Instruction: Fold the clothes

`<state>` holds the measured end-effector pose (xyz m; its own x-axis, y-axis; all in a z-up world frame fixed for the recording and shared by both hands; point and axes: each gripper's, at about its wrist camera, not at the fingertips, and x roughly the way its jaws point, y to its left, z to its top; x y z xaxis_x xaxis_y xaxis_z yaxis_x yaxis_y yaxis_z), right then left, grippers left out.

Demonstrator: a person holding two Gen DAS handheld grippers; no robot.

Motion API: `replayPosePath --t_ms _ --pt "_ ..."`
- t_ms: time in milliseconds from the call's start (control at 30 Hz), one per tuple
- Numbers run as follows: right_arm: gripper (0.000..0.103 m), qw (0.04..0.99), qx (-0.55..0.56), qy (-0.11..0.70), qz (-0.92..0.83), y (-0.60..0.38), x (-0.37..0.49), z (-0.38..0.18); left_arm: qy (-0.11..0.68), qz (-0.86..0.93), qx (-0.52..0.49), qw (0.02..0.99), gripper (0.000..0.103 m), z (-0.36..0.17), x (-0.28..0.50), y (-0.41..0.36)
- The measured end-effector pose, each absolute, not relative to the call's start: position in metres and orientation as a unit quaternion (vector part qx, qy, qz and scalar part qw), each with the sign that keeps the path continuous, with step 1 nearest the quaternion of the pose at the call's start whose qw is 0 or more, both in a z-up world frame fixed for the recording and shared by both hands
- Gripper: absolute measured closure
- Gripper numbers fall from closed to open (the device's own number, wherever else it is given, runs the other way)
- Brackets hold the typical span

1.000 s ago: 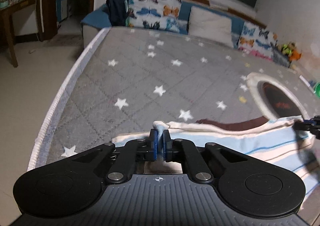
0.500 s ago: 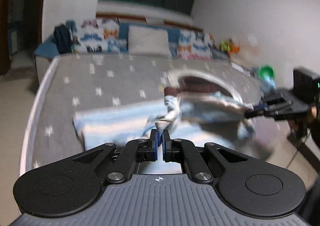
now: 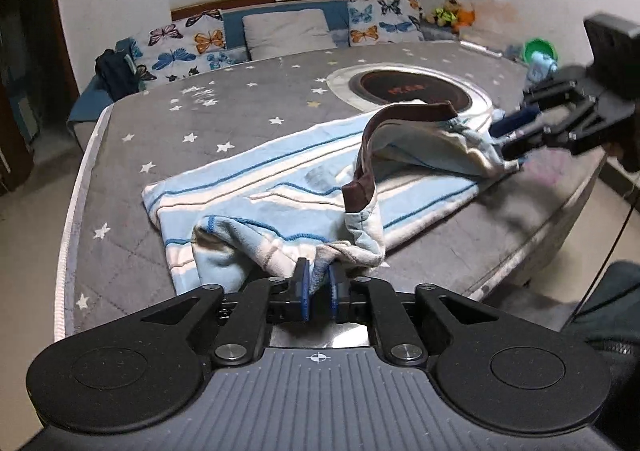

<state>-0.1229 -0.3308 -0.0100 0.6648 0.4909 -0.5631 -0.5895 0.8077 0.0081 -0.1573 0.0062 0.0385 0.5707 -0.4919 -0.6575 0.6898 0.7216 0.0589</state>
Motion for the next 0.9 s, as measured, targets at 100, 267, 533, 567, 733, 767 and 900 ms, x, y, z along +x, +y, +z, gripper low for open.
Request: replayPosePath --t_ms 100,267,533,567,733,767,900 --pt "0.06 0.911 -0.088 0.28 0.289 -0.328 -0.121 -0.017 0.307 -0.339 0.169 0.873 0.068 0.043 -0.163 0.005" --pt "0.06 0.911 -0.097 0.28 0.285 -0.317 -0.105 -0.024 0.285 -0.344 0.196 0.873 0.063 0.048 -0.175 -0.002" --pt "0.084 0.911 -0.108 0.273 0.289 -0.303 -0.09 -0.035 0.256 -0.356 0.252 0.863 0.051 0.036 -0.18 -0.03" --pt "0.086 0.913 -0.105 0.27 0.287 -0.304 -0.09 -0.033 0.257 -0.354 0.252 0.863 0.051 0.035 -0.177 -0.031" --pt "0.094 0.922 -0.088 0.257 0.276 -0.314 -0.096 -0.023 0.271 -0.346 0.255 0.862 0.06 0.029 -0.164 -0.031" --pt "0.094 0.924 -0.084 0.255 0.274 -0.317 -0.098 -0.021 0.269 -0.349 0.261 0.859 0.058 0.027 -0.165 -0.031" --pt "0.094 0.926 -0.083 0.254 0.266 -0.32 -0.098 -0.02 0.273 -0.365 0.25 0.854 0.053 0.029 -0.164 -0.028"
